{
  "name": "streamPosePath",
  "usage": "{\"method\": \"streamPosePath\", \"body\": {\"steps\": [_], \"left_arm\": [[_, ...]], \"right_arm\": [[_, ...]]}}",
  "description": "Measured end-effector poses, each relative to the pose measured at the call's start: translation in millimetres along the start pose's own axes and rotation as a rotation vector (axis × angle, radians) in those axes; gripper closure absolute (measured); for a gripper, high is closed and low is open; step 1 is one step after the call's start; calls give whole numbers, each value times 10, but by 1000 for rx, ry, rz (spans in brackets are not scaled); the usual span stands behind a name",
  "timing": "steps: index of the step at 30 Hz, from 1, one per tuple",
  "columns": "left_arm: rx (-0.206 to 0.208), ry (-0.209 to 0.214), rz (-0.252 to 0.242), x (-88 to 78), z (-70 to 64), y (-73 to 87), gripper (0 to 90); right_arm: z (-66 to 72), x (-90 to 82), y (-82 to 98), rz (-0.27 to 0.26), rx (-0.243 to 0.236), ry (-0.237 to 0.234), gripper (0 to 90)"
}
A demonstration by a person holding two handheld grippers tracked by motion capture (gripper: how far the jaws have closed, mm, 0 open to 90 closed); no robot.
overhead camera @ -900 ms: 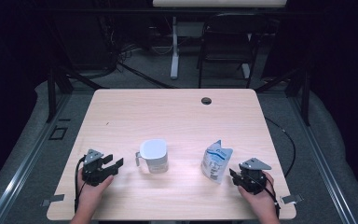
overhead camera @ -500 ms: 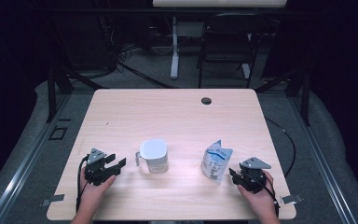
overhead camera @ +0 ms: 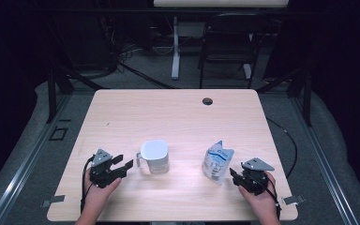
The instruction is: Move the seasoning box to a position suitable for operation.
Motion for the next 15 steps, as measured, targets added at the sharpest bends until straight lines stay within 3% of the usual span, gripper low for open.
{"method": "streamPosePath", "body": {"steps": [4, 8, 15], "left_arm": [[7, 19, 18, 32, -41, -28, 476], [4, 16, 32, 53, -45, -103, 538], [41, 23, 40, 4, -58, -102, 524]], "right_arm": [[2, -8, 4, 5, -4, 1, 472], [-7, -17, 1, -6, 30, -25, 463], [-57, -27, 21, -3, 41, -17, 460]]}}
Point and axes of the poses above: each handheld gripper's, and its own axes: x roughly forward along the jaws, y roughly out of its underside, z roughly to its left, the point moved 5 cm from there along x, roughly forward along the jaws, and after that the axes turned 13 degrees about z, right-handed, at the moved point
